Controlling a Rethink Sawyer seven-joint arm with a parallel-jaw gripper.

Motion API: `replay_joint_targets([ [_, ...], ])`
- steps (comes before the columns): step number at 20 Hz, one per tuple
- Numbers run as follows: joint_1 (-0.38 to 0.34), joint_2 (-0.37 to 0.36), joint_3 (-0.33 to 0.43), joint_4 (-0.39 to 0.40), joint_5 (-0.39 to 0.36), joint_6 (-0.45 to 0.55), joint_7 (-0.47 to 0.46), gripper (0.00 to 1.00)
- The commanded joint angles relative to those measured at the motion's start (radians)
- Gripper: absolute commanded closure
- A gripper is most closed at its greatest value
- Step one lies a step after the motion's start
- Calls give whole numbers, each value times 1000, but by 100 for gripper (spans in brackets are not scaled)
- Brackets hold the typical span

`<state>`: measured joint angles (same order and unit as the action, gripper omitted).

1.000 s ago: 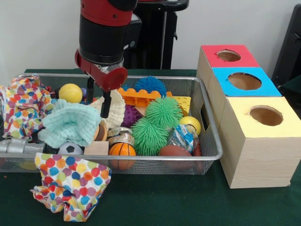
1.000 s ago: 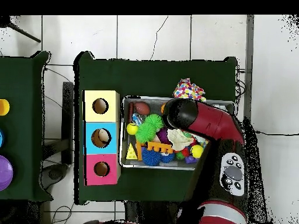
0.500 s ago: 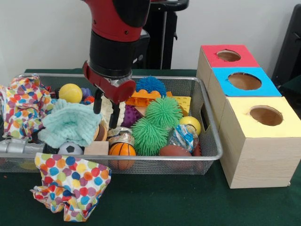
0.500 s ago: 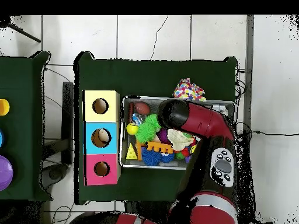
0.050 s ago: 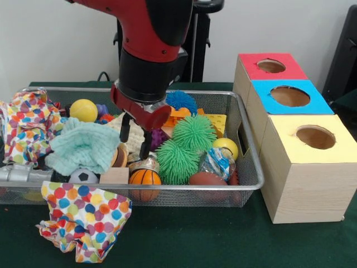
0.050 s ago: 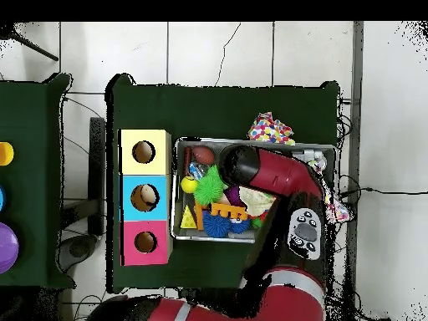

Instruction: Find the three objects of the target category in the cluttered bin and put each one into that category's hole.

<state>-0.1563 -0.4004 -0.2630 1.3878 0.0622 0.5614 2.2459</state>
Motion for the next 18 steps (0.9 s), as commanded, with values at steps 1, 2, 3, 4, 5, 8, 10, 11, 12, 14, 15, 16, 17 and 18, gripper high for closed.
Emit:
replay_joint_targets([
  [1, 30, 93, -34, 60, 13, 10, 226, 0],
  [2, 37, 103, -44, 63, 11, 5, 232, 0],
  [3, 45, 111, -55, 66, 13, -1, 240, 0],
  [4, 52, 120, -65, 69, 15, -6, 248, 0],
  [5, 64, 130, -84, 69, 16, -10, 260, 0],
  [8, 78, 152, -104, 74, 26, -24, 271, 0],
  [10, 87, 175, -117, 77, 34, -42, 281, 0],
  [11, 92, 187, -121, 82, 43, -48, 293, 0],
  [12, 95, 196, -122, 85, 52, -53, 298, 0],
  [14, 98, 211, -122, 90, 67, -62, 302, 0],
  [15, 95, 221, -118, 90, 78, -73, 302, 0],
  [16, 95, 228, -117, 92, 86, -81, 300, 0],
  [17, 92, 237, -114, 92, 94, -90, 297, 0],
  [18, 90, 243, -112, 93, 100, -97, 293, 0],
])
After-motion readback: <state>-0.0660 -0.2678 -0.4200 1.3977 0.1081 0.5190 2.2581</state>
